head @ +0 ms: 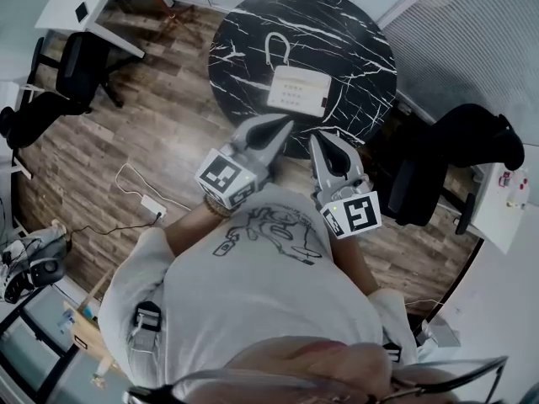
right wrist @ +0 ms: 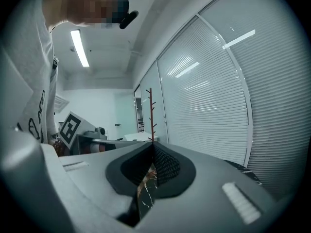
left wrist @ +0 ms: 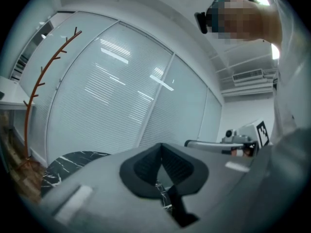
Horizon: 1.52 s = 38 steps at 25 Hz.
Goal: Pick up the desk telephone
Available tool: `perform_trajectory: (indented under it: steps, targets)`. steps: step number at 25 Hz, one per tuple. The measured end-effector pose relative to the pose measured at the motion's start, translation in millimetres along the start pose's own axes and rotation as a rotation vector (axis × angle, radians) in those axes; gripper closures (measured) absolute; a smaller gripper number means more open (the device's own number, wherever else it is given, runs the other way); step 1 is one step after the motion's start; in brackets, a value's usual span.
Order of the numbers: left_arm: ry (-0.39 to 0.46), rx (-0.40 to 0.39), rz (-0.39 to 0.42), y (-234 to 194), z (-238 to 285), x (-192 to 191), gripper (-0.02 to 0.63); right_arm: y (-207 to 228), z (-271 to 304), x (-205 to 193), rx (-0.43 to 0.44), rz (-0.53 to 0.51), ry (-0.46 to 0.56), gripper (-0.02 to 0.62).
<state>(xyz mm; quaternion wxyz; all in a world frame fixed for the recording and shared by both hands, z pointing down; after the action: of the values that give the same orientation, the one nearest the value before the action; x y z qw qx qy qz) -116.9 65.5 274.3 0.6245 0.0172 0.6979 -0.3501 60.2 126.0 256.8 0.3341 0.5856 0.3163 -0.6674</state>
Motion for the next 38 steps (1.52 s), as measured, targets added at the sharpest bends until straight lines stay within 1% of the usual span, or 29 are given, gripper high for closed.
perform_trajectory:
  steps: [5, 9, 16, 19, 24, 38]
  targets:
    - [-0.011, -0.015, -0.006, -35.6, 13.7, 14.1, 0.604, 11.4, 37.4, 0.6, -0.004, -0.006, -0.017, 0.589]
    - [-0.018, -0.022, -0.019, -59.3, 23.2, 18.3, 0.604, 20.5, 63.0, -5.1, -0.003, 0.004, -0.03, 0.589]
    - [-0.034, -0.023, -0.029, -83.7, 31.5, 25.8, 0.604, 29.4, 88.6, -6.3, -0.008, 0.007, -0.032, 0.589]
    - [-0.039, -0.022, -0.036, -88.0, 36.2, 25.9, 0.604, 33.3, 91.8, -7.8, -0.018, 0.026, -0.028, 0.589]
    - [-0.038, -0.024, -0.038, -90.6, 42.7, 24.9, 0.604, 41.2, 93.4, -11.7, -0.009, 0.016, -0.04, 0.589]
    - [-0.055, 0.019, -0.044, -76.1, 59.4, 11.2, 0.604, 62.8, 74.9, -20.4, 0.011, 0.023, -0.06, 0.589]
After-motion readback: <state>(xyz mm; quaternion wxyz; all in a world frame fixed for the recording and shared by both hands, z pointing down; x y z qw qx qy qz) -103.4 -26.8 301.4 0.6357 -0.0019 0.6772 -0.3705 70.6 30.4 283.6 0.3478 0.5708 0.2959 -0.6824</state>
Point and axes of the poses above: the fingertips, and each gripper's own axes: z forward along the fingers, y to its right, x out of its top, the point moved 10 cm from there along -z, backward along the fingers, and after that the axes turned 9 degrees about -z, right-handed, at the moved point
